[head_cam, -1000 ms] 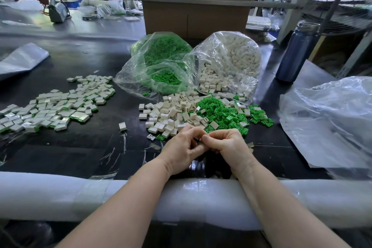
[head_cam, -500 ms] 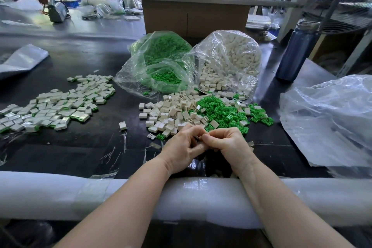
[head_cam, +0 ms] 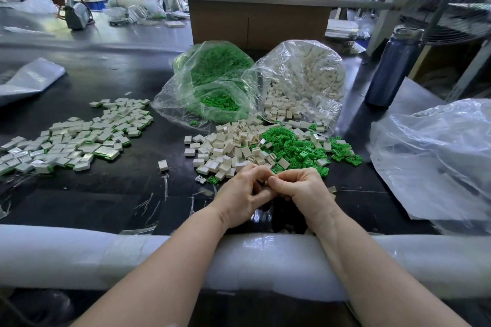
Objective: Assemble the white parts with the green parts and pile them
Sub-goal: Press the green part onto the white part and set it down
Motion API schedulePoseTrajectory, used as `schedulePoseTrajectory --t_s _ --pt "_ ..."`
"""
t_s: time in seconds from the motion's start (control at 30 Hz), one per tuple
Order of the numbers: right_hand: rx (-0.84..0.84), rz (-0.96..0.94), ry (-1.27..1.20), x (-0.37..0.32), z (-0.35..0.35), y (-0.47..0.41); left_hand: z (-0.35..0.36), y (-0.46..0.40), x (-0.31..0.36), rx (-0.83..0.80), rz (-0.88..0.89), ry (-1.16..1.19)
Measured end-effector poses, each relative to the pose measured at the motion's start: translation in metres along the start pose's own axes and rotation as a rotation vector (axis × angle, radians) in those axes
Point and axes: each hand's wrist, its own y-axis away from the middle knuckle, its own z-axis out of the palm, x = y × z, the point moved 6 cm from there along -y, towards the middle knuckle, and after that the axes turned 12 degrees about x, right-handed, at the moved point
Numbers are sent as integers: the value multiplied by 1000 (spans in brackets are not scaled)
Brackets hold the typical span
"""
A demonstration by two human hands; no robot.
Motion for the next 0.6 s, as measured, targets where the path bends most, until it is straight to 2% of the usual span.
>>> schedulePoseTrajectory --t_s 0.13,0.27,0.43,0.6 --pt "-1 -20 0 0 0 0 -1 -1 1 10 -4 44" --pt "5 -122 69 -5 3 0 -6 -3 2 76 -30 156" --pt "112 -160 28 -7 -4 -2 -11 -3 -4 170 -60 136" --pt "158 -294 151 -13 -7 -2 -9 -5 -6 163 -75 149"
